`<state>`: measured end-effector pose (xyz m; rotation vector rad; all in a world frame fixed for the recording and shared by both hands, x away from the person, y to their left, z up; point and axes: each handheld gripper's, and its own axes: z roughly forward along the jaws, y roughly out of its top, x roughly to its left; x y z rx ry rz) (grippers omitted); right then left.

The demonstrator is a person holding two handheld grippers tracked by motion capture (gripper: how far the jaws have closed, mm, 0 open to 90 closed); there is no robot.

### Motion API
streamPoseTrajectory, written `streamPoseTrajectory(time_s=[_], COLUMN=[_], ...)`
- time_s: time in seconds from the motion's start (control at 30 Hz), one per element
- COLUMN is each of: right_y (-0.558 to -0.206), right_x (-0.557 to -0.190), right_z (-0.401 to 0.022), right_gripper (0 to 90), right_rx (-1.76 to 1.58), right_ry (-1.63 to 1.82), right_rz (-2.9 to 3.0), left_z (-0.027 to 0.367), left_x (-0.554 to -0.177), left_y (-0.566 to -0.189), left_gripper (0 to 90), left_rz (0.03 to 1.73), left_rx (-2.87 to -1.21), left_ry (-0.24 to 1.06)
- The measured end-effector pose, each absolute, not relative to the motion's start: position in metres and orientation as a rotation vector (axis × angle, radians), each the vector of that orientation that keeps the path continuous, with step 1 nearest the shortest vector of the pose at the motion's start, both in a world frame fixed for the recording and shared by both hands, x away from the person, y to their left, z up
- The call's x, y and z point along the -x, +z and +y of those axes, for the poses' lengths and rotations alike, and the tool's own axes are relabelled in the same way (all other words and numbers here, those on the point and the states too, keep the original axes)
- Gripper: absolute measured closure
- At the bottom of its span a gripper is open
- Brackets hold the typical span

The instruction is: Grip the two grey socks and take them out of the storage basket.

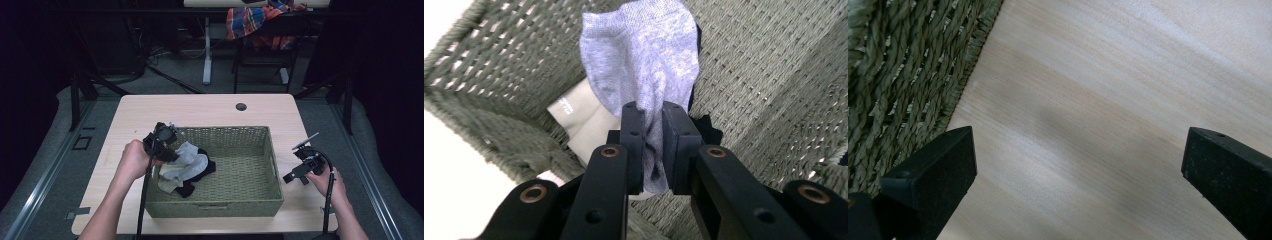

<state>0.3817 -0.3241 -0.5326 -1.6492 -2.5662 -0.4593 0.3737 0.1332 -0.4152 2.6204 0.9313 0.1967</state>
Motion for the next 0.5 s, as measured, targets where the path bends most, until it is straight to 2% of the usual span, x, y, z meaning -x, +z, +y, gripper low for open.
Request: streamPoseTrajectory(time_s=[0.5], right_y=[-0.531], right_x=[-0.38], right_z=[-0.325], right_gripper=[0.9], right_rx=[1.665], right_ry=[-0.438], right_rz=[-2.583], left_z=[0.158], left_x=[-0.364], left_y=[-0.383], left_gripper=[81.4], left_rz=[0.962], left_rx=[-2.54], left_ry=[0.286])
